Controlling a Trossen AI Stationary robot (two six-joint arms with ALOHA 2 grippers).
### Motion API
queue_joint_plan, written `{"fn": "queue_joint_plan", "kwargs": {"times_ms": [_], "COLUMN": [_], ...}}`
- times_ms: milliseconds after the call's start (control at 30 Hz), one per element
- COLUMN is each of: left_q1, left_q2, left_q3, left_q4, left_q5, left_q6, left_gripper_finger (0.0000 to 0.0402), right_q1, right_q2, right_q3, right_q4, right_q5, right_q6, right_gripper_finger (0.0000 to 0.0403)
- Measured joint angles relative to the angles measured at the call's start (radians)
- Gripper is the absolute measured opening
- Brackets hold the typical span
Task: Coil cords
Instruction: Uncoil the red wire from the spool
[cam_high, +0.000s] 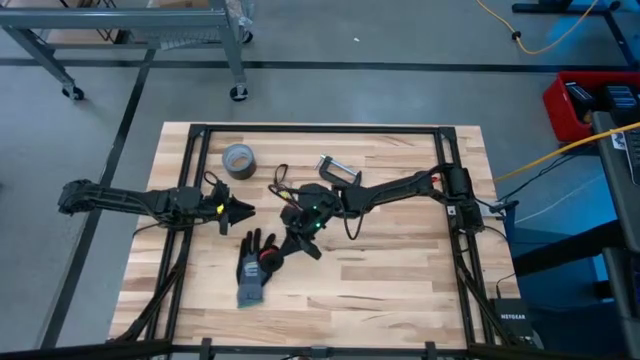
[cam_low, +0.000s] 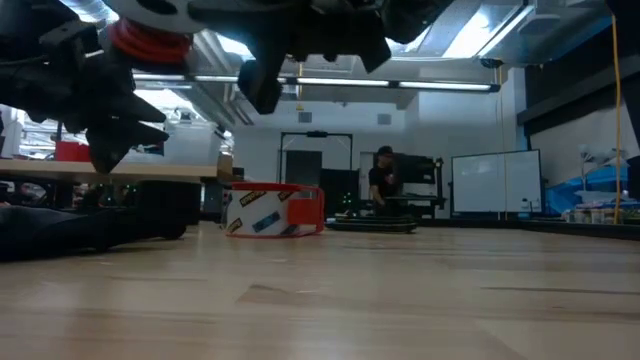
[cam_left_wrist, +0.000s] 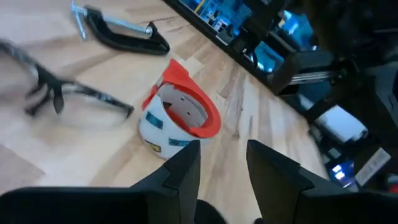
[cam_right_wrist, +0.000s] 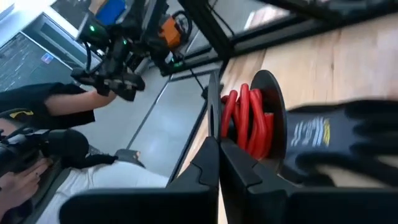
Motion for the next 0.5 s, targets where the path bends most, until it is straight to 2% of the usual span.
{"fn": "queue_joint_plan", "kwargs": {"times_ms": [267,500], "left_q1": [-0.006,-0.070], "left_q2": [0.000,0.000], "left_q3": [0.000,0.000], "left_q4": [0.021,0.092], "left_q5": [-0.001,-0.002], "left_q6": [-0.106,0.063], "left_gripper_finger": [0.0123,0.0123], "right_q1": [-0.047,-0.129], "right_q2": [0.000,0.000], "right_q3": [0.060,0.107], "right_q4": [-0.001,-0.040], "right_q5": [-0.026,0.042], "right_q6": [-0.003,-0.037], "right_gripper_finger": [0.0000,0.0000]}}
